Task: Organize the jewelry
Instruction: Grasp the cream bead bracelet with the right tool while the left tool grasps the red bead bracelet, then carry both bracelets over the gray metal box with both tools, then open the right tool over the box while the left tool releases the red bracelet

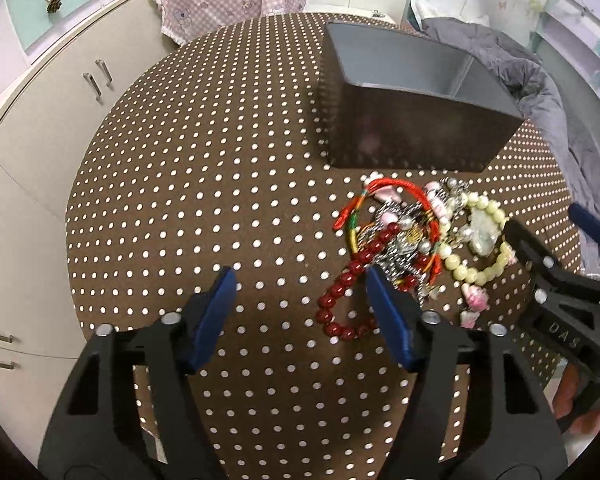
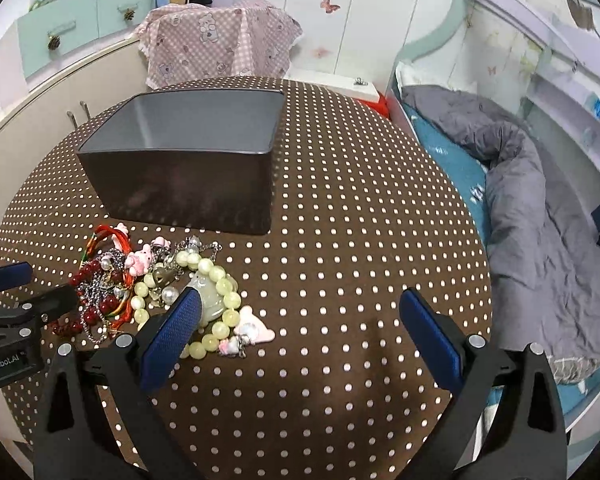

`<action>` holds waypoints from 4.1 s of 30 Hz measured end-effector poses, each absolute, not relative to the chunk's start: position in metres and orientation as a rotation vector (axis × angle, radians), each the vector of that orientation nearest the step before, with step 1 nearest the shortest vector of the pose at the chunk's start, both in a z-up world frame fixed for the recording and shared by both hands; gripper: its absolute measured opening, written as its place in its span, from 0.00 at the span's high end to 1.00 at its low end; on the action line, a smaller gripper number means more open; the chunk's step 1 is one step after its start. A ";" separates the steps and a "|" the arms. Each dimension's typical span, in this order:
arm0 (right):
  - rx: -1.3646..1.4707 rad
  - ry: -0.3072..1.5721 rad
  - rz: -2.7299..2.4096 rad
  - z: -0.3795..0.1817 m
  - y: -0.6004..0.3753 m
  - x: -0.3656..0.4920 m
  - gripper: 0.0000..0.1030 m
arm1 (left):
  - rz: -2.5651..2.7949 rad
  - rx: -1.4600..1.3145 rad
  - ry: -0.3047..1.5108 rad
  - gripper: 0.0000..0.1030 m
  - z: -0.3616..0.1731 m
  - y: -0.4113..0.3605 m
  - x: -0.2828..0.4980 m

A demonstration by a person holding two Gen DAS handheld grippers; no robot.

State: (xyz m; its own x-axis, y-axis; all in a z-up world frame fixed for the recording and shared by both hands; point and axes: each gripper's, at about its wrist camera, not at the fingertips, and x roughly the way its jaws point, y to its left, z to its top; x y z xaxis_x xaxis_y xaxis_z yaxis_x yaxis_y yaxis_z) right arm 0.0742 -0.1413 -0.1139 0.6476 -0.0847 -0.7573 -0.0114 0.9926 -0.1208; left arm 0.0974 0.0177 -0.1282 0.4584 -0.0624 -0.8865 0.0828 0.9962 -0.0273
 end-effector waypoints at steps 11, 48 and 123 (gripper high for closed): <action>-0.131 0.906 -0.030 -0.131 -0.146 0.087 0.59 | -0.078 0.039 1.055 0.55 -0.133 0.018 0.092; -0.086 0.650 0.104 -0.032 -0.153 0.075 0.92 | -0.169 -0.005 0.784 0.92 -0.043 0.036 0.111; -0.070 0.685 0.174 -0.023 -0.158 0.119 0.17 | -0.278 0.048 0.883 0.28 -0.046 0.010 0.169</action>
